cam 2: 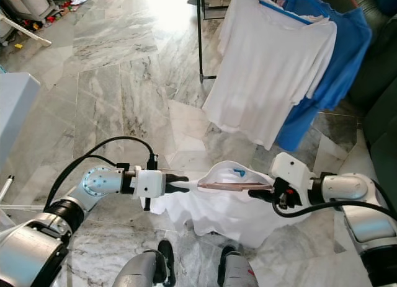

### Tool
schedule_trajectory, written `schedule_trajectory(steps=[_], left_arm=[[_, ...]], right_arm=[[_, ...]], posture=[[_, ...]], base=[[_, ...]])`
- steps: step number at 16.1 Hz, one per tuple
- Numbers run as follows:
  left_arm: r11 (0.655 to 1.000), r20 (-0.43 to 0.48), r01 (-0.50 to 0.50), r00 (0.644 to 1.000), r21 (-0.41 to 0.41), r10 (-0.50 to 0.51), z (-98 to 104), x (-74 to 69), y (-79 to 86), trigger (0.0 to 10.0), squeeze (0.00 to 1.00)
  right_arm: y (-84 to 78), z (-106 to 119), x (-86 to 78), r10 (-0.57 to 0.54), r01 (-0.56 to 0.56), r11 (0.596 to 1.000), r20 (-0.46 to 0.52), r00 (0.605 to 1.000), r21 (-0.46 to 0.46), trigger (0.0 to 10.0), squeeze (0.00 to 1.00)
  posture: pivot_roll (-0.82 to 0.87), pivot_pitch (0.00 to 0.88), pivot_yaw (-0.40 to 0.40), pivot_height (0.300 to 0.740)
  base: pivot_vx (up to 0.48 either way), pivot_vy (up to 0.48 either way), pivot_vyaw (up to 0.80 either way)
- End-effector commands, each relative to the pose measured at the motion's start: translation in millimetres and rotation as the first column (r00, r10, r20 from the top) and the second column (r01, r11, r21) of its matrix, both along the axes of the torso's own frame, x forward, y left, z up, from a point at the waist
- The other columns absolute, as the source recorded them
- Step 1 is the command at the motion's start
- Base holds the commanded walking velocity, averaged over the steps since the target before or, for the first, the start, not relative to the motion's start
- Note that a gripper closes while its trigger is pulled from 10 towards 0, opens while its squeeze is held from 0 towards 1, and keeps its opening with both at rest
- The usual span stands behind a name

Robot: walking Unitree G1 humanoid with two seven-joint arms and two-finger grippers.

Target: Hang hanger

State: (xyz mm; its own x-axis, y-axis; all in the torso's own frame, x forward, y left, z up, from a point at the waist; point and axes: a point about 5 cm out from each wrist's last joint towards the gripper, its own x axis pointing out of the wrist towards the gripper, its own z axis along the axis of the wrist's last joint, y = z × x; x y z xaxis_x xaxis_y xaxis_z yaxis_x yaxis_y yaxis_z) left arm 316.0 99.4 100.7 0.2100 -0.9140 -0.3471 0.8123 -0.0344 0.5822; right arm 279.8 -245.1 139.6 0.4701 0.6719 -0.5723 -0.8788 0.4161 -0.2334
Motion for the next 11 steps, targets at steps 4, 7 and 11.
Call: schedule_trajectory(steps=[4,7,11], left_arm=[[1.000,0.002,0.028,1.000,-0.002,-0.028,-3,-4.5,-1.8,0.0,0.00],[1.000,-0.002,0.030,1.000,0.001,-0.030,-3,-4.6,-2.9,0.0,0.00],[1.000,-0.007,0.024,1.000,0.004,-0.024,-4,-3.6,-4.3,0.0,0.00]], right_arm=[[8.3,-5,-3.6,0.066,-0.066,0.998,-0.041,0.997,0.003,0.0,0.00],[13.9,-5,-5.7,0.094,-0.093,0.996,-0.049,0.994,0.014,0.0,0.00],[25.6,1,-8.7,0.145,-0.145,0.989,-0.031,0.989,-0.004,10.0,1.00]], posture=[[-0.18,0.265,0.094,0.740],[-0.18,0.264,0.095,0.740],[-0.18,0.265,0.095,0.740]], base=[[0.000,0.000,0.00],[0.000,0.000,0.00],[0.000,0.000,0.00]])
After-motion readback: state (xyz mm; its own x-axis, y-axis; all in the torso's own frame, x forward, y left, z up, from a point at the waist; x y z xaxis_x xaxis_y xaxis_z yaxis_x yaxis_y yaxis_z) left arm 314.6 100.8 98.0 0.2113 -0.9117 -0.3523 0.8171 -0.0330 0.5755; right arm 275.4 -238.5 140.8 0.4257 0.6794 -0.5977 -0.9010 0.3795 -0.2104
